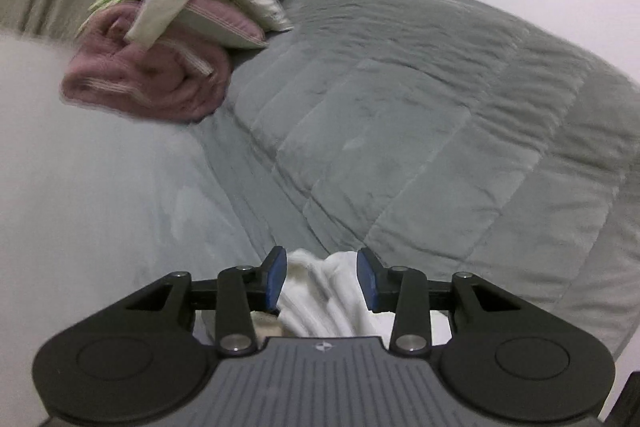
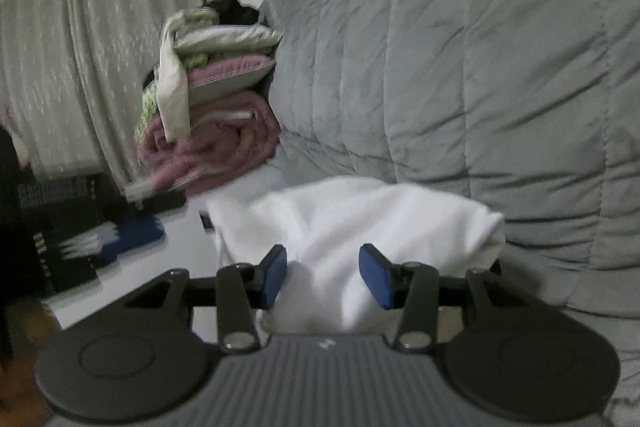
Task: Fold clothes
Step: 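Turn and bring the held shirt above the folded clothes stack with both grippers, then lower the folded white shirt onto the beige folded clothes with both grippers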
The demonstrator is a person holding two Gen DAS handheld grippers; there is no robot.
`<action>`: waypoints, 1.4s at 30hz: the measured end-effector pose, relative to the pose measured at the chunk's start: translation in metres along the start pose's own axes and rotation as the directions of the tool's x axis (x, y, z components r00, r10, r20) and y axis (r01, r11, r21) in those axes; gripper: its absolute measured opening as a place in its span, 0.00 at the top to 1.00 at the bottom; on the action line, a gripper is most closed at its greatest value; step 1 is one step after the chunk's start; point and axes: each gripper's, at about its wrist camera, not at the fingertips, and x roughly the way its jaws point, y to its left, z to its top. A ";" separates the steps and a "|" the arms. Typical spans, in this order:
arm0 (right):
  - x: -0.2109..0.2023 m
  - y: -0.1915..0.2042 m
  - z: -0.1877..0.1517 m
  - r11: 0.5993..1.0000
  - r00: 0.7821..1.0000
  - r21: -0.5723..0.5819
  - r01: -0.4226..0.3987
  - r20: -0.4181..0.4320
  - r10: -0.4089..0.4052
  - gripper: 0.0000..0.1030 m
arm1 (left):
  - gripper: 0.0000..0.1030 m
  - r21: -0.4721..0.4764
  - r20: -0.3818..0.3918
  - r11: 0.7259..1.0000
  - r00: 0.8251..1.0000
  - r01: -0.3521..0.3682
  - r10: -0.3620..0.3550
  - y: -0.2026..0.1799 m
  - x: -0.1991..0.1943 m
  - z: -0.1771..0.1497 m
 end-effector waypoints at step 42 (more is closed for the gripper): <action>0.020 -0.010 -0.025 0.994 0.989 0.029 0.105 0.103 -0.107 0.63 | 0.71 0.209 -0.176 0.978 0.983 -0.004 0.042 -0.001 0.079 -0.044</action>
